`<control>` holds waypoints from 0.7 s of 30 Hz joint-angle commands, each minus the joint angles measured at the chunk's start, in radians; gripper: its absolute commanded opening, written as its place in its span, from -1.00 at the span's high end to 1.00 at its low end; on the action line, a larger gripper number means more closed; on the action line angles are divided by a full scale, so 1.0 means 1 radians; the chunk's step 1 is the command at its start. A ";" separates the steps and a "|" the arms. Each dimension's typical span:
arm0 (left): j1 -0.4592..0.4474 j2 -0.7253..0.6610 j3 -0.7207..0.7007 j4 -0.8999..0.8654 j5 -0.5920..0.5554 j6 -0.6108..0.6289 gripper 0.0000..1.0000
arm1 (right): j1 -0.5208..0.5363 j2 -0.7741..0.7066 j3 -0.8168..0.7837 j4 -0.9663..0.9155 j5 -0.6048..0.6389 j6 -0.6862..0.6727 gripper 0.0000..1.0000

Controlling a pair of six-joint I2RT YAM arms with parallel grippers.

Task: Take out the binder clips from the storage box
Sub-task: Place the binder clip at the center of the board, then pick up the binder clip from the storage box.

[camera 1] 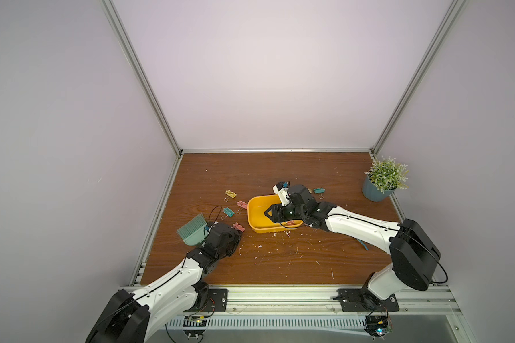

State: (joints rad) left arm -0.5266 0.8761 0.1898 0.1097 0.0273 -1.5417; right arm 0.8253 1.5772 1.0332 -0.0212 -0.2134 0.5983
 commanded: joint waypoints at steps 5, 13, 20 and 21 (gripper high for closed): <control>-0.013 -0.153 0.086 -0.220 -0.107 0.085 0.60 | -0.002 -0.044 -0.003 0.009 0.027 -0.009 -0.07; -0.002 -0.182 0.310 -0.316 -0.260 0.438 0.51 | -0.016 -0.125 -0.037 -0.012 0.140 -0.027 -0.10; -0.049 0.180 0.533 -0.255 0.016 0.687 0.50 | -0.099 -0.153 -0.070 -0.088 0.177 -0.016 -0.09; -0.063 0.222 0.550 -0.244 0.034 0.701 0.49 | -0.110 -0.154 -0.074 -0.099 0.170 -0.017 -0.08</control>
State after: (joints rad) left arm -0.5522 1.0279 0.7002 -0.1383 -0.0463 -0.9829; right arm 0.7399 1.4406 0.9775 -0.0677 -0.0708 0.5907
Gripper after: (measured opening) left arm 0.254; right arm 0.544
